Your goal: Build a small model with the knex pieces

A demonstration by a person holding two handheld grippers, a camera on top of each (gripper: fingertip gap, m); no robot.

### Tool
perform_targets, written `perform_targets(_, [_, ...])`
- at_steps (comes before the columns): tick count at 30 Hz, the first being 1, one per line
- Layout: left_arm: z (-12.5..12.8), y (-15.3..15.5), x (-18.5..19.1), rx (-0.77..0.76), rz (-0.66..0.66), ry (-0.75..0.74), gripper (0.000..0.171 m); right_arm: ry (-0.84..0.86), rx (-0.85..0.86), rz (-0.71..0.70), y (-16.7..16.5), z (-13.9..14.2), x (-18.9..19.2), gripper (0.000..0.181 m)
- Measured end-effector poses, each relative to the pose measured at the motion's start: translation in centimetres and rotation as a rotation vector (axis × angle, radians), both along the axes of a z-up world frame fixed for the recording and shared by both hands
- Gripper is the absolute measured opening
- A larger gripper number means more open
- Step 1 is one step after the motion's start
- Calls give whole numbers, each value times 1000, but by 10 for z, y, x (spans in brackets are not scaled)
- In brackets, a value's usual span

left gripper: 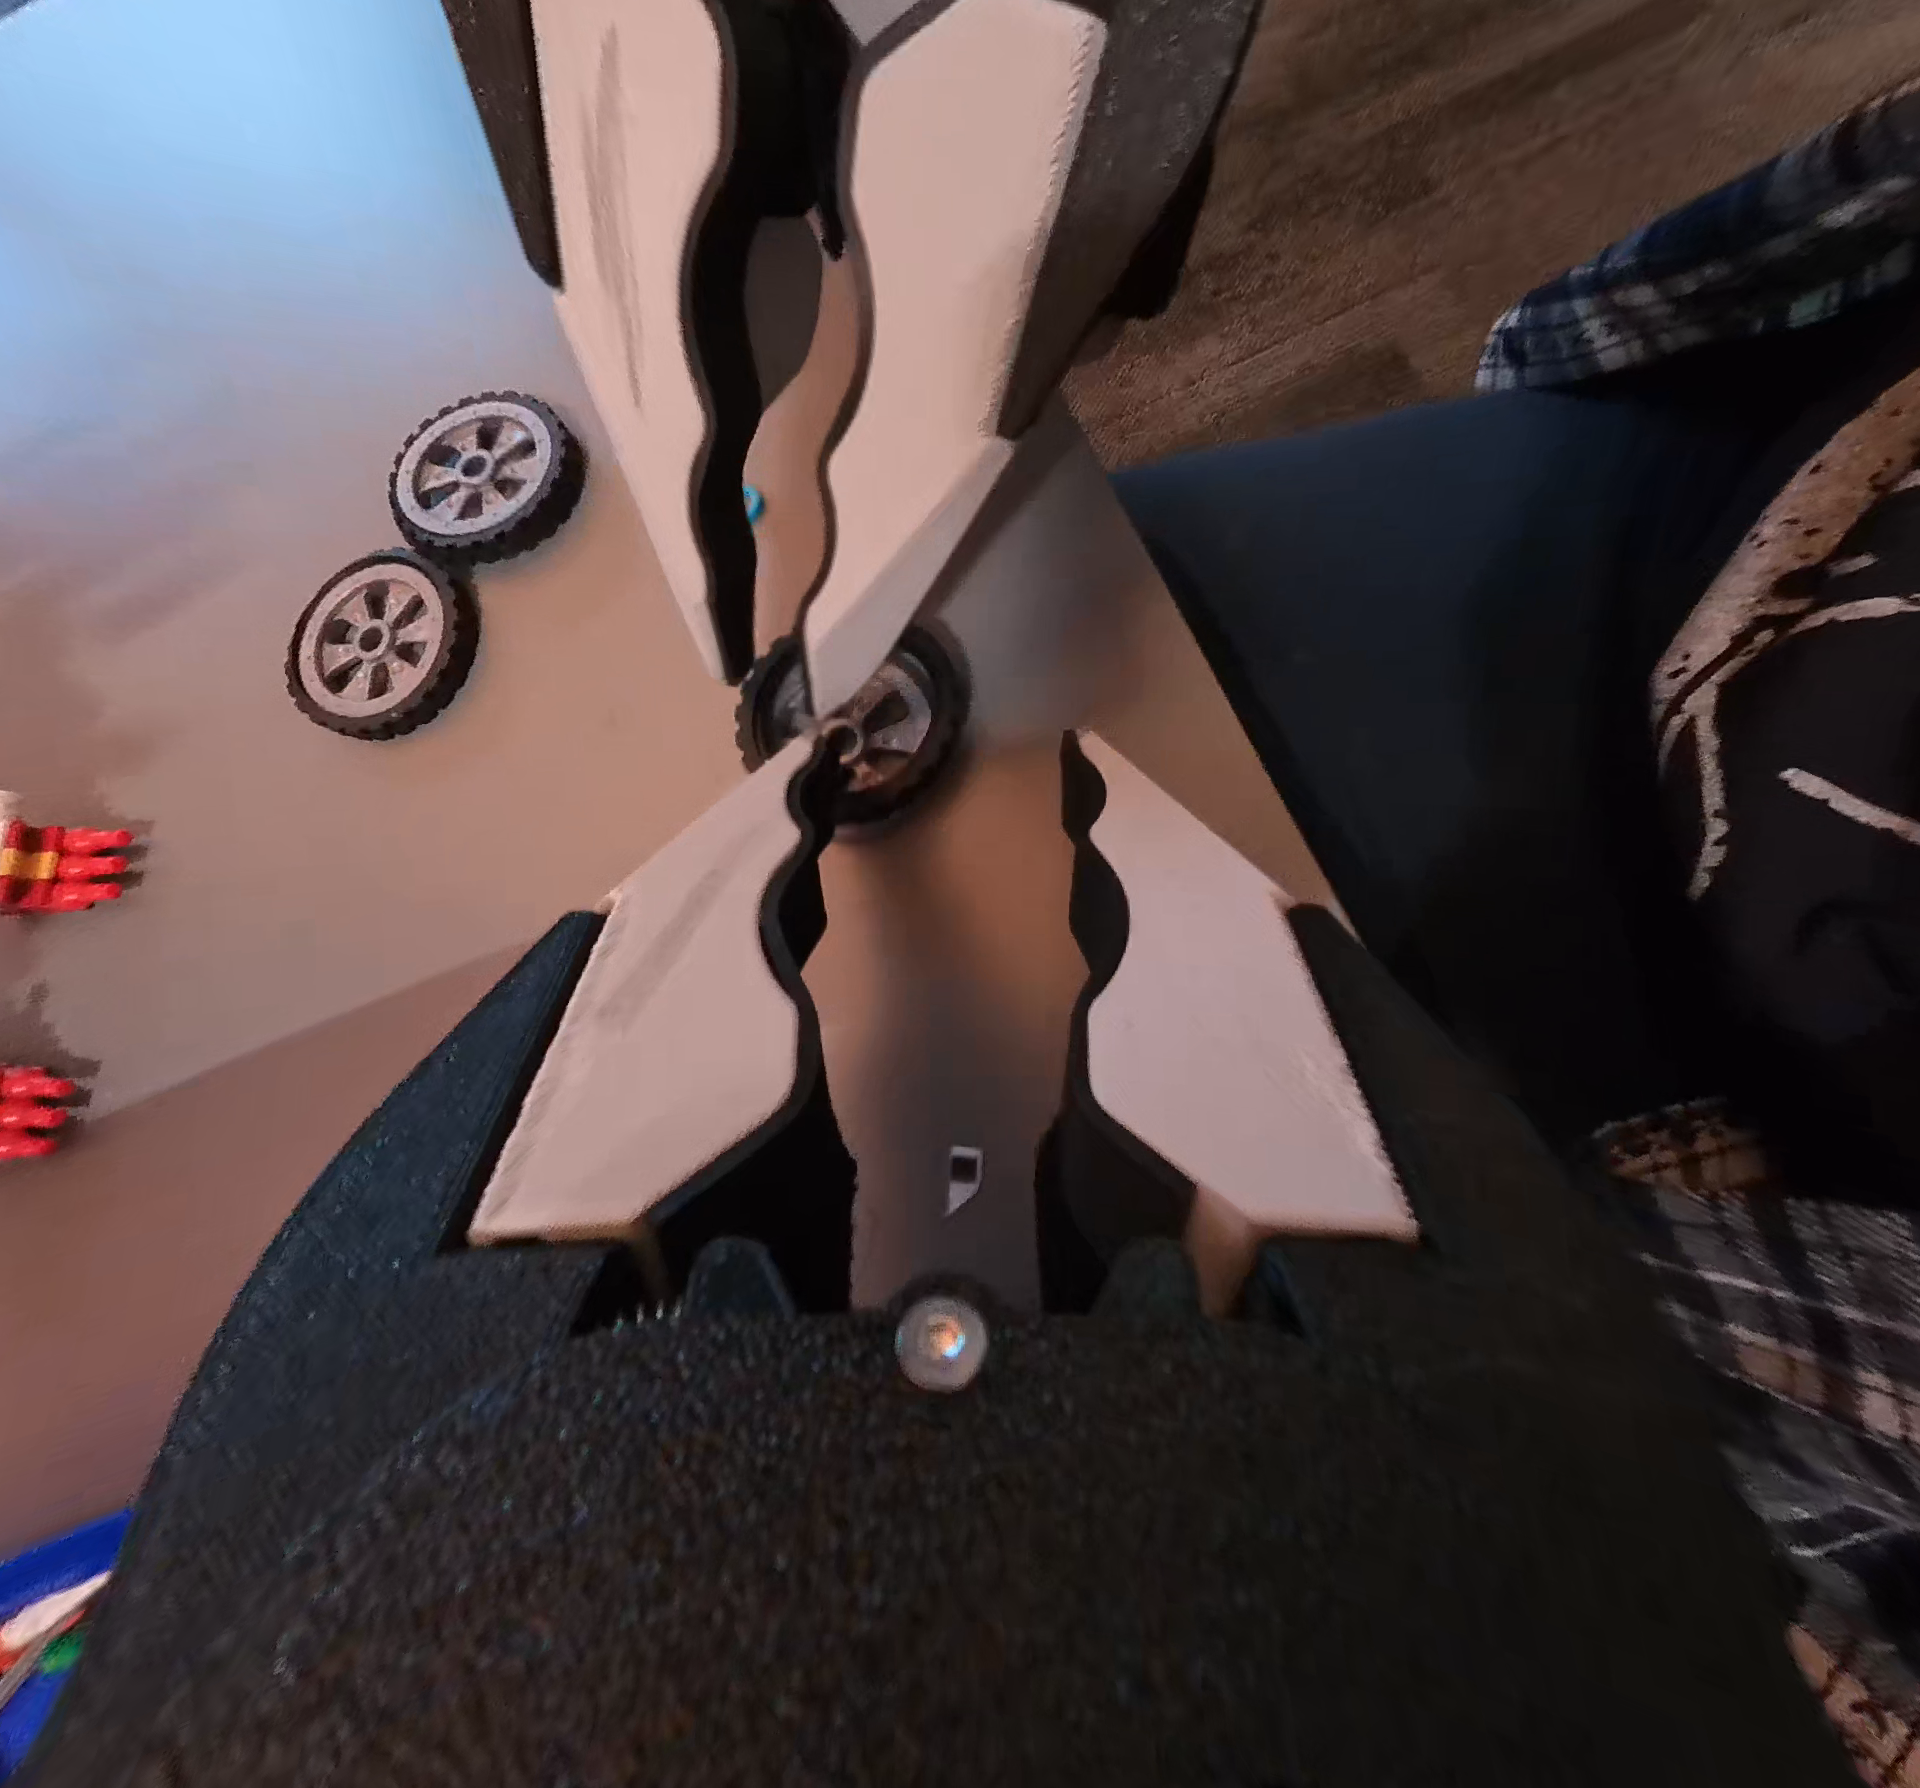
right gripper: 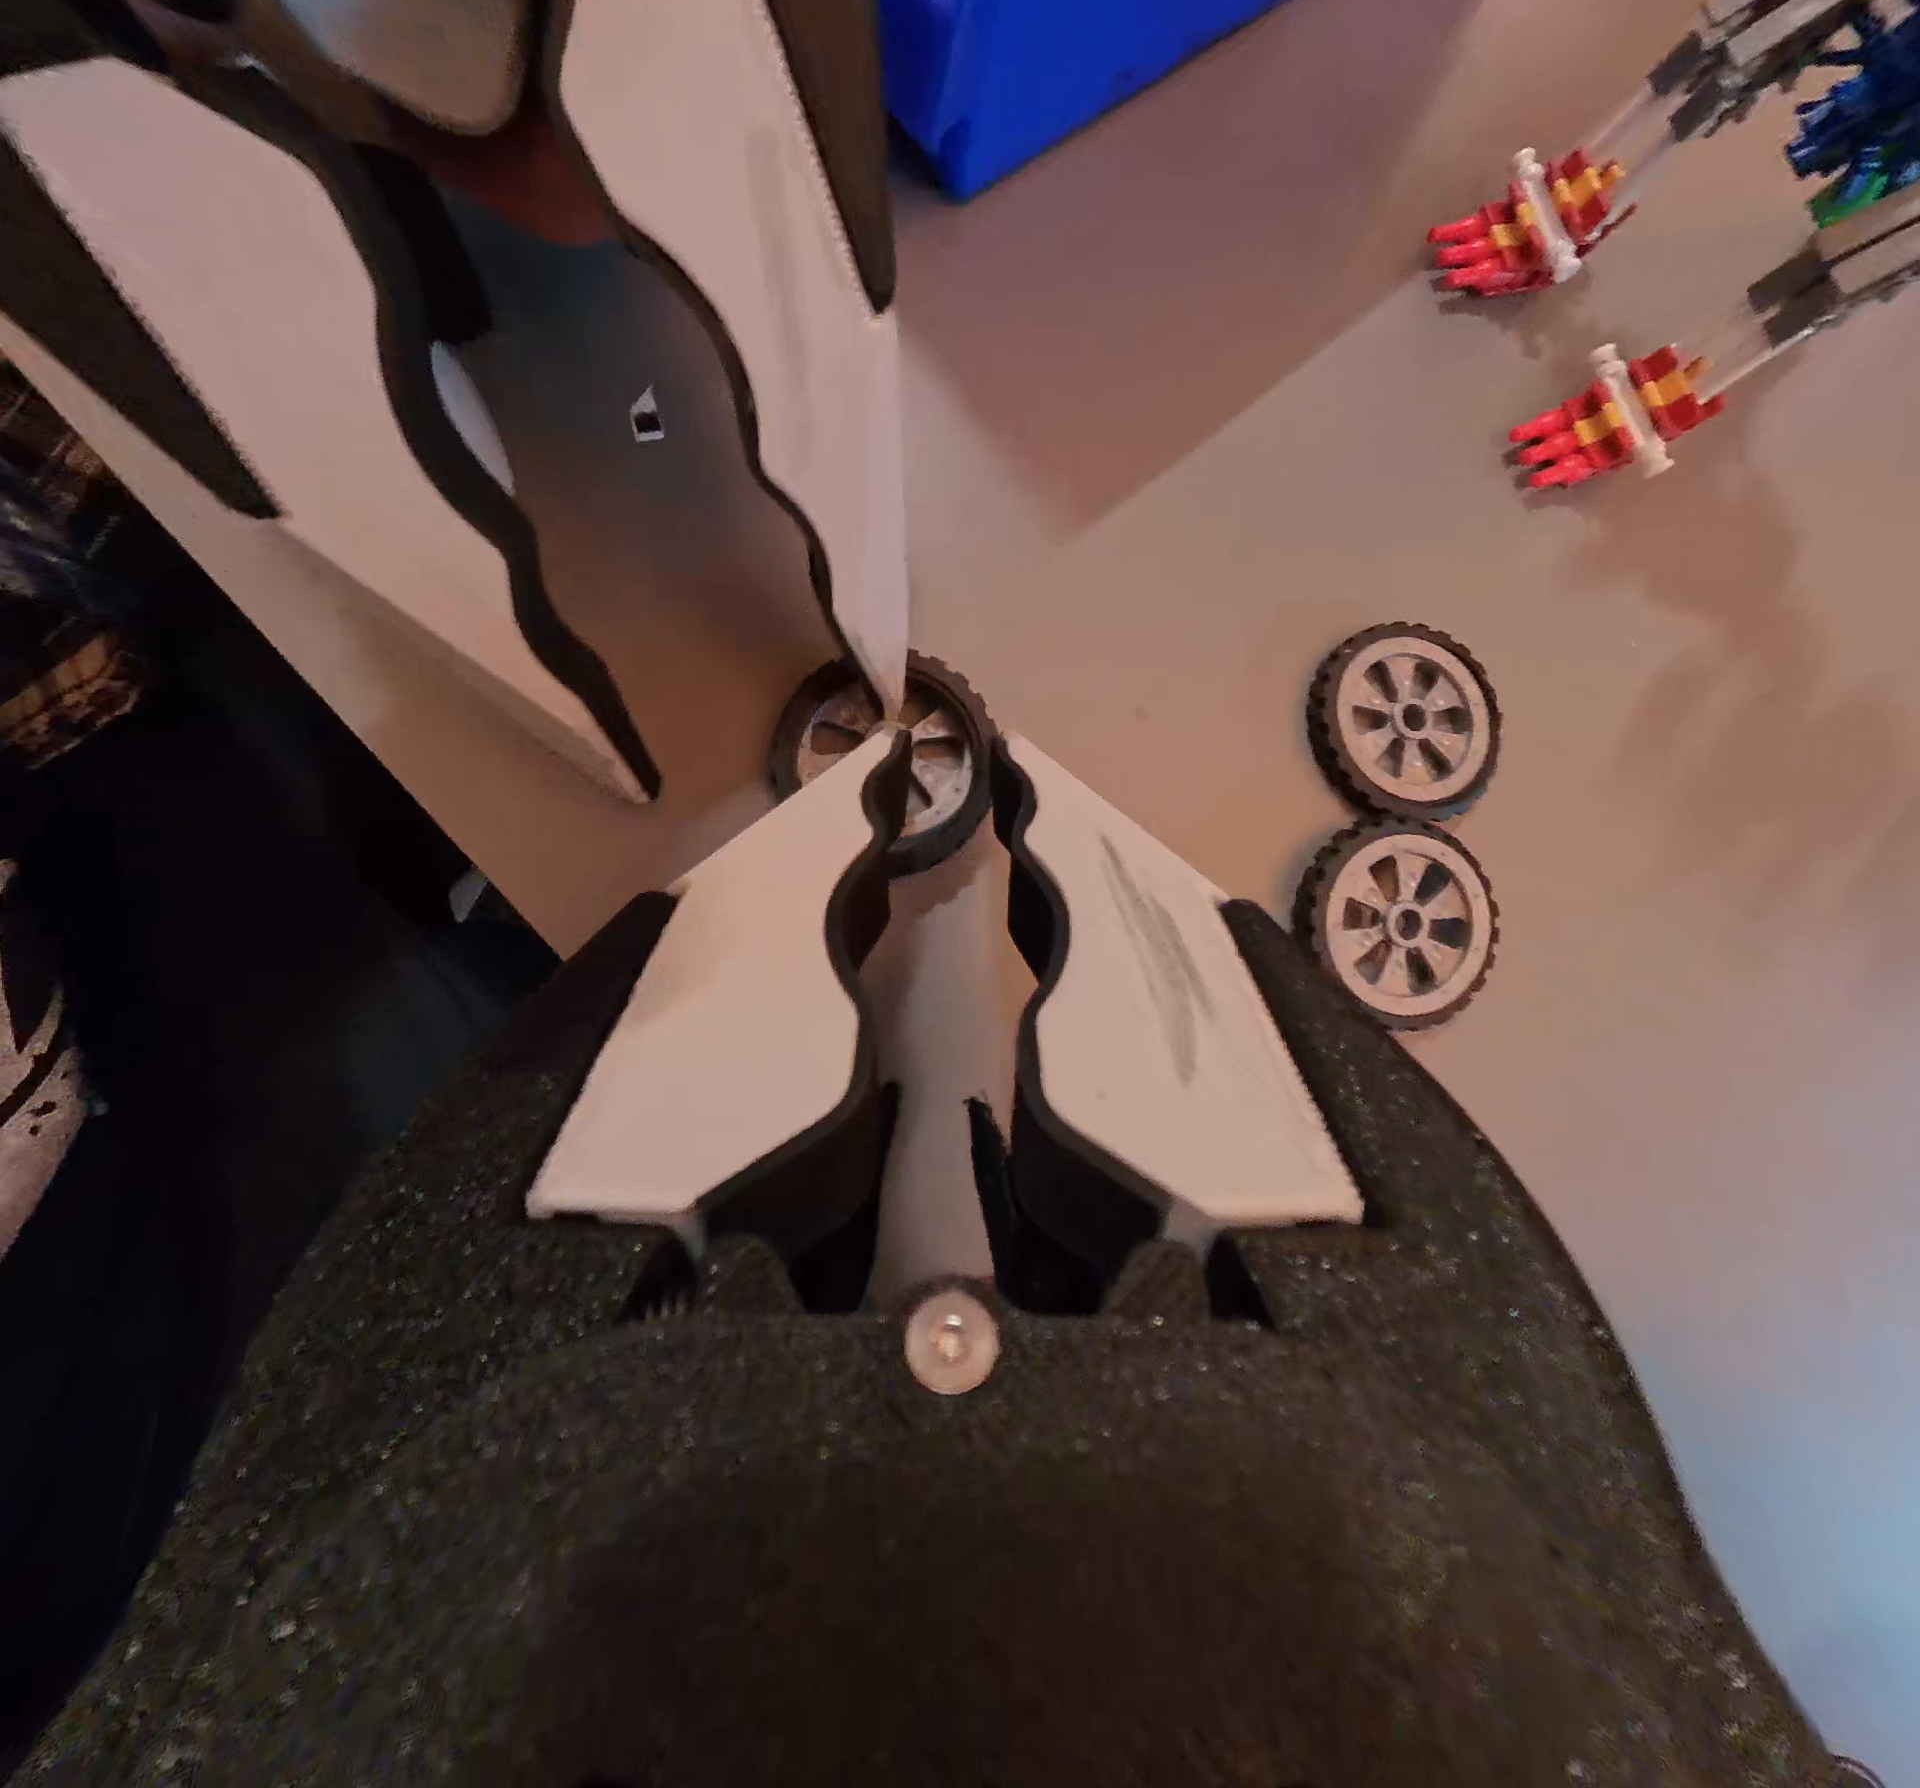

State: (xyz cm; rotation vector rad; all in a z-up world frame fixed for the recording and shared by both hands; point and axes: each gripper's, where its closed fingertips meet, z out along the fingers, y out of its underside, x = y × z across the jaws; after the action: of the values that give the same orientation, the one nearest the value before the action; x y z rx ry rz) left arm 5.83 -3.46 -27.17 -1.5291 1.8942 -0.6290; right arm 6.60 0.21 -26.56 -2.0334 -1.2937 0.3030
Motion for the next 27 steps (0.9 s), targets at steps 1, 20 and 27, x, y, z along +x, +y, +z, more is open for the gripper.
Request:
perform_targets(1, [-1,2,-1,15,2,13,40,-11,4,4,0,-2,0,16])
perform_targets(20, [-5,11,-12,128,25,50,34,-65,116,-17,3,-8,1,9])
perform_targets(27, [-2,9,-15,132,19,37,38,-36,152,-28,2,-2,-2,14])
